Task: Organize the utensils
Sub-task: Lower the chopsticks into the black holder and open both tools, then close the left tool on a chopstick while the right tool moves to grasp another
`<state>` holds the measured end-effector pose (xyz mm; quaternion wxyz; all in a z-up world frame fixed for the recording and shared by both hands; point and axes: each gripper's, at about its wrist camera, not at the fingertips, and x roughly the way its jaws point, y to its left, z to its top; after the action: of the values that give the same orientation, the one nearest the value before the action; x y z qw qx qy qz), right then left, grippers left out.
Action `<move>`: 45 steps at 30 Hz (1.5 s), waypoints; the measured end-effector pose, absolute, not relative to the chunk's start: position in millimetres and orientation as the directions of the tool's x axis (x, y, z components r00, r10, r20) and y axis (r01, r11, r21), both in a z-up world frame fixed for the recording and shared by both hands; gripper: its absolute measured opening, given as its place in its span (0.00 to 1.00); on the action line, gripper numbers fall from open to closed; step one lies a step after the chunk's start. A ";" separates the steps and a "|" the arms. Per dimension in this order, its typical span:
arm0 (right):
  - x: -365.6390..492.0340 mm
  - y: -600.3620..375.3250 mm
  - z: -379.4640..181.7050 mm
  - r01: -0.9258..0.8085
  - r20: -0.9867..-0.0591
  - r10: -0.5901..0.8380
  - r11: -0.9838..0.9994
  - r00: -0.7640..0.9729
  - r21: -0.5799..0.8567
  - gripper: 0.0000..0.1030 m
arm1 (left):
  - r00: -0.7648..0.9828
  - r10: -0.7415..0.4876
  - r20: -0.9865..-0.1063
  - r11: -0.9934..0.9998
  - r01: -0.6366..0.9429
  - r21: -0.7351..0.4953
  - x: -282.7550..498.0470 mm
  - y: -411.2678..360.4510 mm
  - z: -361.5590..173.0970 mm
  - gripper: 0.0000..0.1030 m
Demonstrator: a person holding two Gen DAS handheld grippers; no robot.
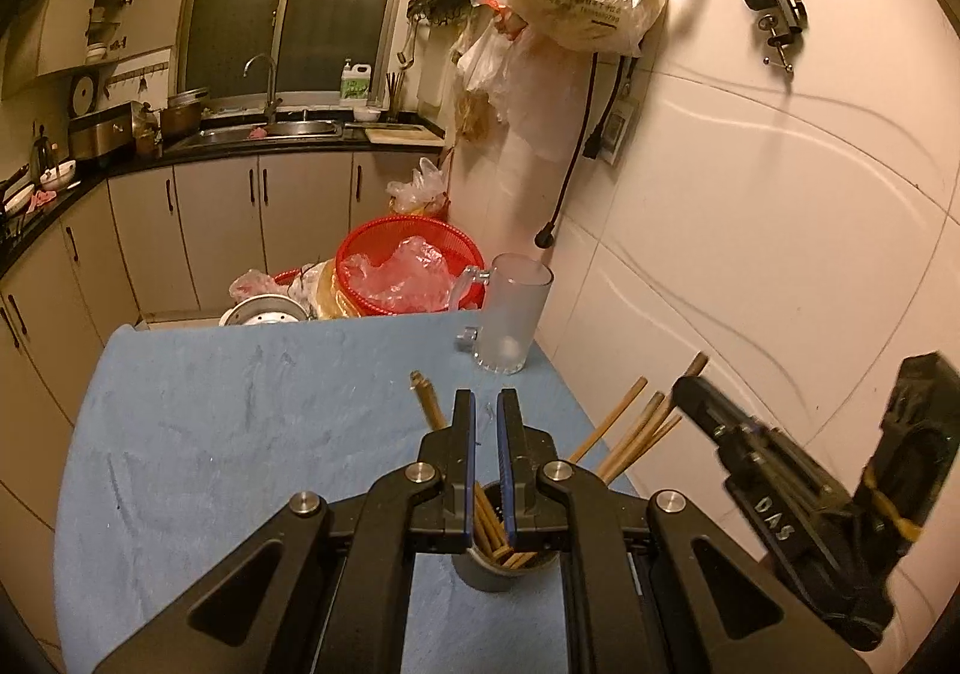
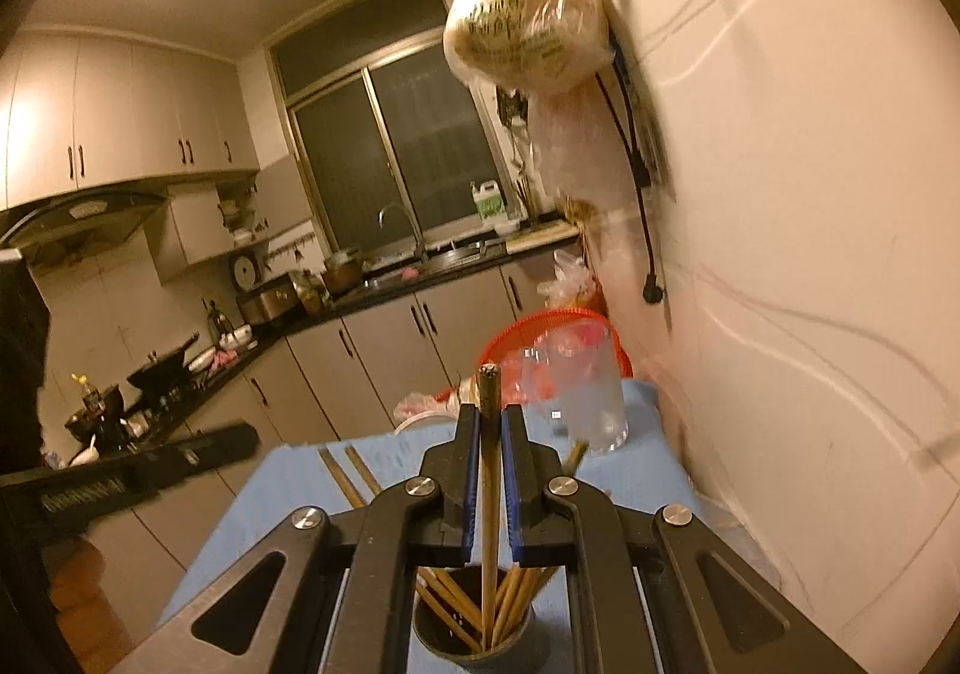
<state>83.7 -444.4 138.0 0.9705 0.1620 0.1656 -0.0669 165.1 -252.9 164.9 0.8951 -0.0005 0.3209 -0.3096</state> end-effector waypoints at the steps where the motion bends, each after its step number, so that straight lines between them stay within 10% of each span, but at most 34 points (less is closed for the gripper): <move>1: 85.3 -444.3 134.7 0.180 -0.354 -0.068 0.939 0.933 0.294 0.08 | 0.601 -0.552 -0.578 0.810 0.551 -0.201 165.5 -250.8 163.5 0.07; 10: 70.7 -440.5 133.8 0.187 -0.385 -0.061 0.937 0.921 0.296 0.27 | 0.586 -0.514 -0.627 0.838 0.500 -0.219 166.2 -199.9 147.3 0.07; 35: 31.7 -377.0 101.5 0.068 -0.447 0.089 0.944 0.890 0.324 0.32 | 0.382 -0.108 -0.918 0.932 0.360 0.040 164.1 -139.0 -53.4 0.19; 45: 56.1 -351.6 83.8 0.004 -0.509 0.174 0.945 0.843 0.328 0.32 | 0.348 -0.252 -0.903 0.941 0.305 -0.146 174.6 -93.3 -51.0 0.08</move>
<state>56.1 -351.6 83.8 0.9465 0.1601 0.2765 0.0449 174.6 -93.3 -51.0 0.8207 0.0240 0.5450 -0.1698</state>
